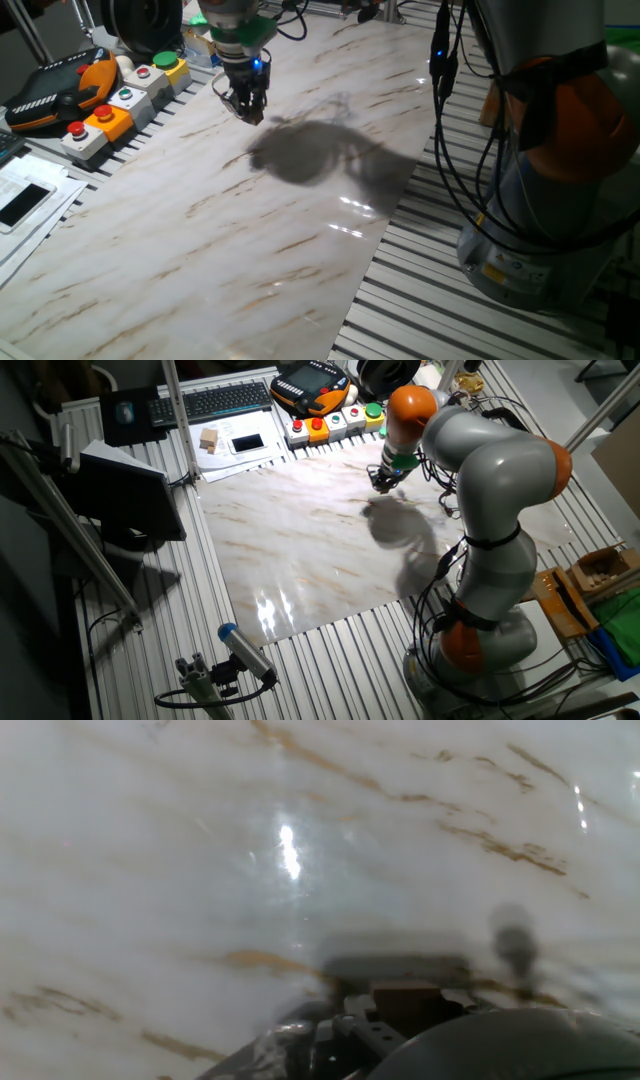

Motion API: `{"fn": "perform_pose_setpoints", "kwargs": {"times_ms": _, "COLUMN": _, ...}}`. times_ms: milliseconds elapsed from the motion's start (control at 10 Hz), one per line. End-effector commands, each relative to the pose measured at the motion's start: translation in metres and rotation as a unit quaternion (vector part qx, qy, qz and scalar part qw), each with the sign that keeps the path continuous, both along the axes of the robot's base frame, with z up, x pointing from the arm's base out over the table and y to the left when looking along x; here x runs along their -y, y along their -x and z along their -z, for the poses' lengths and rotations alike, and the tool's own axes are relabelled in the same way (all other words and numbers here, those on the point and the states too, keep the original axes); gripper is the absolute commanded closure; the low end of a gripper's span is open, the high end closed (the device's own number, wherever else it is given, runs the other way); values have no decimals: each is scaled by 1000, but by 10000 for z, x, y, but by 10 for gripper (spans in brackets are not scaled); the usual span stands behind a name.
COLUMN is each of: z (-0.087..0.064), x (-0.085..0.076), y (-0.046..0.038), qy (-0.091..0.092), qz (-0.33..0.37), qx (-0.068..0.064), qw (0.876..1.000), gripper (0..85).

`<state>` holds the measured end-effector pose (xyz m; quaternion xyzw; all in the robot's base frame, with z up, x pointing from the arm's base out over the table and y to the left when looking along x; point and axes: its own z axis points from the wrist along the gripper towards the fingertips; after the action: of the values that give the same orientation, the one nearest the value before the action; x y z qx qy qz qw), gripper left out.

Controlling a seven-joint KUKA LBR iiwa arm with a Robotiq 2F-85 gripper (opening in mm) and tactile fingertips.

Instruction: Pick up the small block on the left and move it to the right

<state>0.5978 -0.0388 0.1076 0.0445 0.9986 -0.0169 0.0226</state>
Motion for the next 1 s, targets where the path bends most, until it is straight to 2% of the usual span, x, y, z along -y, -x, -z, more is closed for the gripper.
{"fn": "perform_pose_setpoints", "kwargs": {"times_ms": 0, "z": -2, "x": -296, "y": -11, "qy": -1, "qz": -4, "qx": 5, "qw": 1000, "gripper": 843}}
{"fn": "perform_pose_setpoints", "kwargs": {"times_ms": 200, "z": -51, "x": -676, "y": -7, "qy": -22, "qz": -5, "qx": 0, "qw": 1000, "gripper": 843}}
{"fn": "perform_pose_setpoints", "kwargs": {"times_ms": 300, "z": -58, "x": -851, "y": 25, "qy": -18, "qz": -8, "qx": 0, "qw": 1000, "gripper": 843}}
{"fn": "perform_pose_setpoints", "kwargs": {"times_ms": 400, "z": -22, "x": -1022, "y": 74, "qy": -14, "qz": -7, "qx": 4, "qw": 1000, "gripper": 843}}
{"fn": "perform_pose_setpoints", "kwargs": {"times_ms": 600, "z": 57, "x": -1199, "y": 139, "qy": -25, "qz": -5, "qx": 7, "qw": 1000, "gripper": 843}}
{"fn": "perform_pose_setpoints", "kwargs": {"times_ms": 900, "z": 133, "x": -1333, "y": 156, "qy": -31, "qz": -7, "qx": 8, "qw": 999, "gripper": 843}}
